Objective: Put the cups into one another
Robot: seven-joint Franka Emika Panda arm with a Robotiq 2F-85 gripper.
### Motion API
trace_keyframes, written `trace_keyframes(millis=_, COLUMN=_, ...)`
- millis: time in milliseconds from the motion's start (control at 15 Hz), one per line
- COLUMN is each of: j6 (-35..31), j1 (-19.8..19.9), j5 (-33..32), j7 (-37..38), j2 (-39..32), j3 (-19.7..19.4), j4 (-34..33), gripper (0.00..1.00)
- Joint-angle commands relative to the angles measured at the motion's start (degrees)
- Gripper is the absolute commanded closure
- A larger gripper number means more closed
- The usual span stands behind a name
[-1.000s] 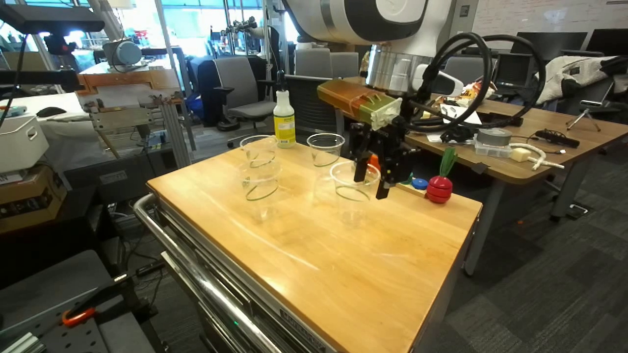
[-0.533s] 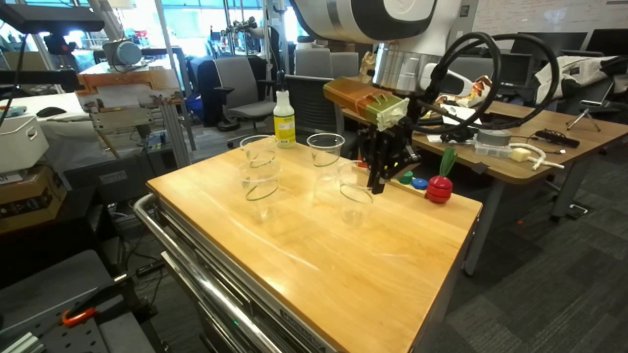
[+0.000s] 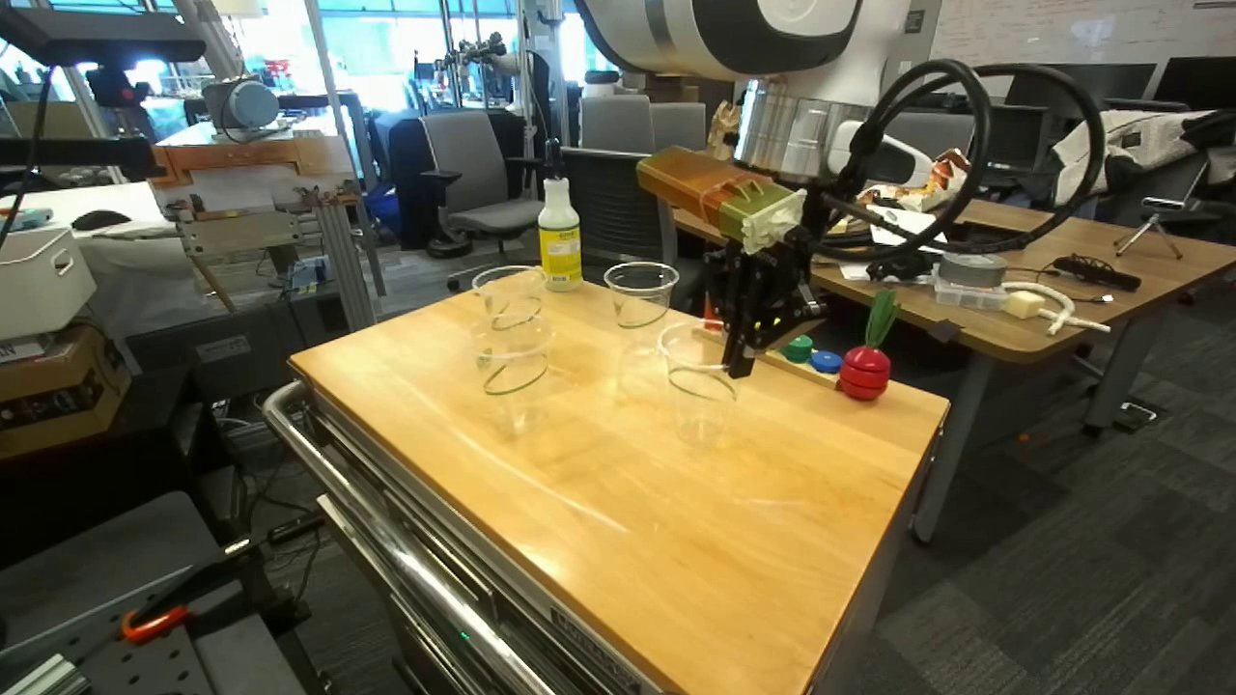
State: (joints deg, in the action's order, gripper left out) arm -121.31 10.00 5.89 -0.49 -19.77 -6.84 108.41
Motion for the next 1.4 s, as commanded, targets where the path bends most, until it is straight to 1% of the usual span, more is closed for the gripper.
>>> trace_keyframes(millis=0, j6=6.16, j1=1.46, j5=3.51, j7=-1.64, j2=4.43, j3=0.22, j4=0.09, gripper=0.94)
trace_keyframes(millis=200, j6=10.25, j1=1.37, j5=4.59, j7=-2.36, j2=10.91, j3=0.02, j4=2.31, gripper=0.94)
trace_keyframes(millis=467, j6=17.27, j1=0.43, j5=5.22, j7=-5.61, j2=20.24, j3=0.10, j4=4.33, gripper=0.94)
trace_keyframes(millis=733, j6=24.86, j1=-1.32, j5=8.29, j7=-12.97, j2=26.98, j3=0.09, j4=6.20, gripper=0.95)
trace_keyframes(millis=800, j6=26.18, j1=-2.01, j5=8.97, j7=-14.43, j2=27.79, j3=0.14, j4=6.81, gripper=0.95)
trace_keyframes(millis=933, j6=26.66, j1=-3.19, j5=9.73, j7=-16.35, j2=28.72, j3=0.20, j4=8.32, gripper=0.95)
trace_keyframes(millis=1067, j6=25.08, j1=-4.17, j5=10.12, j7=-17.23, j2=28.12, j3=0.30, j4=9.93, gripper=0.95)
trace_keyframes(millis=1333, j6=24.54, j1=-5.57, j5=12.00, j7=-18.86, j2=26.00, j3=0.57, j4=12.34, gripper=0.96)
